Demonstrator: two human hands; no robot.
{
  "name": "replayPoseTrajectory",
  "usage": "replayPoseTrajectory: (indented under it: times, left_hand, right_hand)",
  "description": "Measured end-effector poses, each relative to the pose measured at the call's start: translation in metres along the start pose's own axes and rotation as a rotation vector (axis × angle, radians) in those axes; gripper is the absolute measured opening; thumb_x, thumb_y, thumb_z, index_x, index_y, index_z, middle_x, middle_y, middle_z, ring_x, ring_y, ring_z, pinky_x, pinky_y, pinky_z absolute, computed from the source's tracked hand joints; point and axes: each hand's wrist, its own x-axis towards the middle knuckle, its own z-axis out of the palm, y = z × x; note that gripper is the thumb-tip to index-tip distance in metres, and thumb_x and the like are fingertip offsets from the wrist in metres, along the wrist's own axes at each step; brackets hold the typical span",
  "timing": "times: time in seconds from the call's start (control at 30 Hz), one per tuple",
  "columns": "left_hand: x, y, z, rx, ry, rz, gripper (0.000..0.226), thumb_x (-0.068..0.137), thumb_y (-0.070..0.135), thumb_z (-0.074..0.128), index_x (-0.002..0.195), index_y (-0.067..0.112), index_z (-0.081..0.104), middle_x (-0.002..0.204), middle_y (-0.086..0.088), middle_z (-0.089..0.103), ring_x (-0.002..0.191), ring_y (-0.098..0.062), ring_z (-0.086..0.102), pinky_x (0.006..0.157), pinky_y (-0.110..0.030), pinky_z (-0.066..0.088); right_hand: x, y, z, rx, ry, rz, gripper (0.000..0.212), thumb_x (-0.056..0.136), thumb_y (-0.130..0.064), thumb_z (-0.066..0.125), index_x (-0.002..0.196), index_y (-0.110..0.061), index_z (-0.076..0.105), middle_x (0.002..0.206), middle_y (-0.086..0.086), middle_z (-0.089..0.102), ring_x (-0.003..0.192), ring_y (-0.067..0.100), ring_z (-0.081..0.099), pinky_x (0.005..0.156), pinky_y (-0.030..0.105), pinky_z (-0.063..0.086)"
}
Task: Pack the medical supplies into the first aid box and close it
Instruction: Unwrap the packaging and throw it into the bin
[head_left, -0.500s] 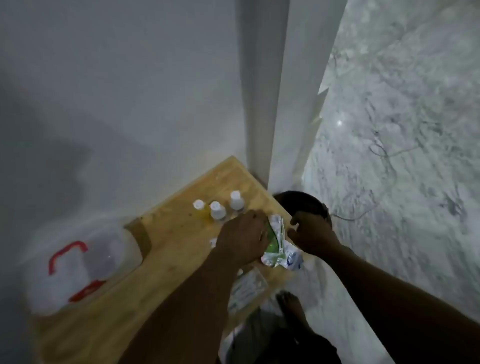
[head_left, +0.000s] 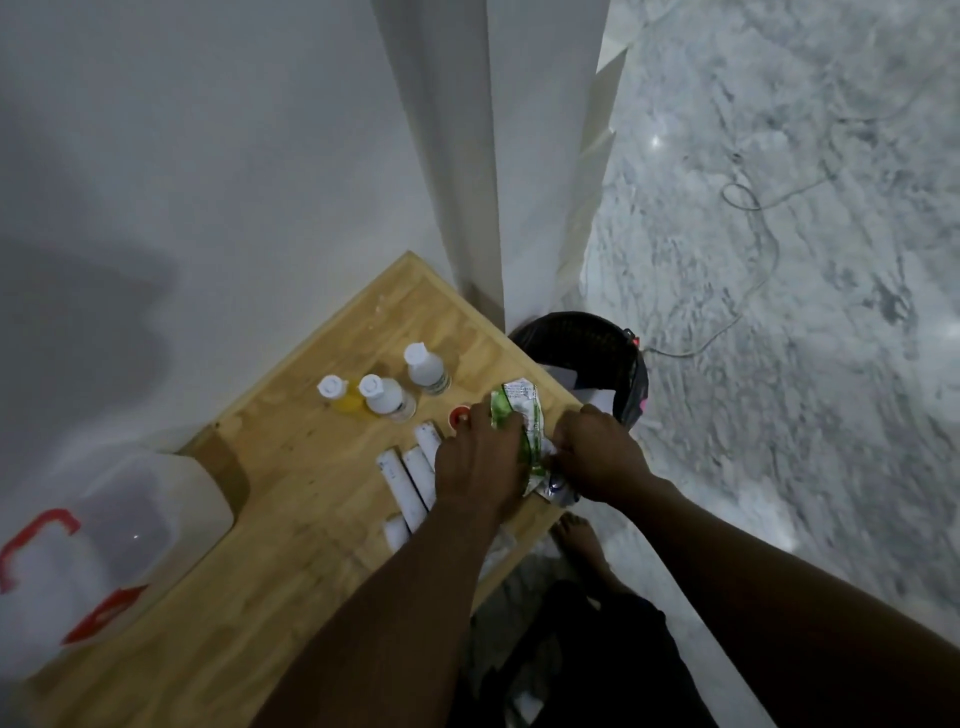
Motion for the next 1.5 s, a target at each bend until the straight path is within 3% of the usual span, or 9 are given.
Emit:
replayPoseTrajectory:
  times: [0.17, 0.37, 0.5, 0.63, 0.77, 0.9, 1.1, 1.27, 1.5]
  left_hand:
    - [0.007, 0.0, -0.001, 0.051, -0.019, 0.0, 0.049, 0.063, 0.025, 0.088, 0.108, 0.013, 0.071, 0.095, -0.015, 0.071, 0.071, -0.036, 0.07, 0.049, -0.038, 0.052]
    - [0.008, -0.003, -0.009, -0.218, 0.076, 0.04, 0.053, 0.089, 0.023, 0.068, 0.137, 0.019, 0.047, 0.123, -0.011, 0.062, 0.109, -0.034, 0.061, 0.085, -0.042, 0.046]
    - [0.009, -0.002, -0.019, -0.49, 0.081, -0.005, 0.053, 0.087, 0.015, 0.066, 0.134, 0.025, 0.044, 0.116, -0.006, 0.066, 0.107, -0.032, 0.062, 0.08, -0.043, 0.048]
    - [0.015, 0.004, -0.036, -0.606, 0.132, -0.02, 0.05, 0.09, 0.017, 0.062, 0.132, 0.029, 0.038, 0.086, -0.002, 0.057, 0.084, -0.033, 0.062, 0.06, -0.035, 0.036]
    - [0.033, 0.018, -0.059, -0.645, 0.172, -0.028, 0.059, 0.09, 0.017, 0.066, 0.138, 0.03, 0.034, 0.097, -0.011, 0.07, 0.085, -0.033, 0.066, 0.063, -0.041, 0.051]
    - [0.07, 0.042, -0.075, -0.585, 0.127, -0.059, 0.066, 0.092, 0.014, 0.063, 0.146, 0.028, 0.029, 0.11, -0.011, 0.068, 0.097, -0.037, 0.066, 0.076, -0.044, 0.054]
    - [0.169, 0.077, -0.036, -0.362, -0.104, -0.066, 0.04, 0.092, 0.017, 0.061, 0.131, 0.02, 0.05, 0.123, -0.01, 0.063, 0.108, -0.033, 0.062, 0.078, -0.04, 0.05]
    - [0.25, 0.096, 0.042, -0.209, -0.304, -0.008, 0.04, 0.089, 0.013, 0.065, 0.128, 0.014, 0.058, 0.131, -0.014, 0.057, 0.117, -0.035, 0.059, 0.095, -0.048, 0.053]
    - [0.316, 0.102, 0.126, -0.104, -0.426, 0.05, 0.033, 0.091, 0.012, 0.065, 0.123, 0.013, 0.057, 0.123, -0.015, 0.059, 0.104, -0.035, 0.061, 0.084, -0.046, 0.055]
  right_hand:
    - [0.001, 0.0, 0.0, 0.037, 0.011, 0.045, 0.014, 0.082, -0.022, 0.067, 0.081, -0.014, 0.055, 0.098, 0.013, 0.058, 0.089, 0.031, 0.061, 0.063, 0.032, 0.04]
    - [-0.002, -0.001, -0.008, 0.128, -0.005, 0.079, 0.024, 0.083, -0.024, 0.067, 0.082, -0.016, 0.045, 0.094, 0.014, 0.063, 0.087, 0.033, 0.06, 0.063, 0.032, 0.036]
    - [-0.006, 0.003, -0.022, 0.271, -0.022, 0.167, 0.021, 0.081, -0.026, 0.07, 0.085, -0.023, 0.05, 0.091, 0.007, 0.063, 0.085, 0.028, 0.06, 0.066, 0.032, 0.043]
    - [-0.007, 0.011, -0.05, 0.301, 0.06, 0.197, 0.021, 0.084, -0.014, 0.066, 0.068, -0.016, 0.052, 0.066, 0.001, 0.053, 0.065, 0.017, 0.053, 0.051, 0.023, 0.034]
    - [-0.006, 0.029, -0.084, 0.387, 0.213, 0.305, 0.012, 0.082, -0.012, 0.062, 0.071, -0.01, 0.056, 0.07, 0.007, 0.057, 0.069, 0.024, 0.055, 0.056, 0.028, 0.04]
    - [0.012, 0.063, -0.095, 0.5, 0.32, 0.404, 0.023, 0.073, -0.012, 0.061, 0.076, 0.011, 0.056, 0.076, 0.032, 0.062, 0.073, 0.045, 0.061, 0.06, 0.038, 0.044]
    - [0.073, 0.131, -0.055, 0.59, 0.285, 0.501, 0.023, 0.077, -0.013, 0.065, 0.088, 0.008, 0.065, 0.085, 0.025, 0.068, 0.083, 0.038, 0.067, 0.076, 0.043, 0.054]
    - [0.137, 0.189, 0.02, 0.617, 0.179, 0.551, 0.022, 0.073, -0.008, 0.062, 0.061, -0.01, 0.044, 0.059, 0.006, 0.047, 0.054, 0.021, 0.044, 0.058, 0.031, 0.039]
    - [0.192, 0.231, 0.095, 0.626, 0.102, 0.558, 0.038, 0.074, -0.005, 0.061, 0.054, -0.014, 0.03, 0.05, 0.0, 0.032, 0.044, 0.015, 0.031, 0.048, 0.026, 0.027]
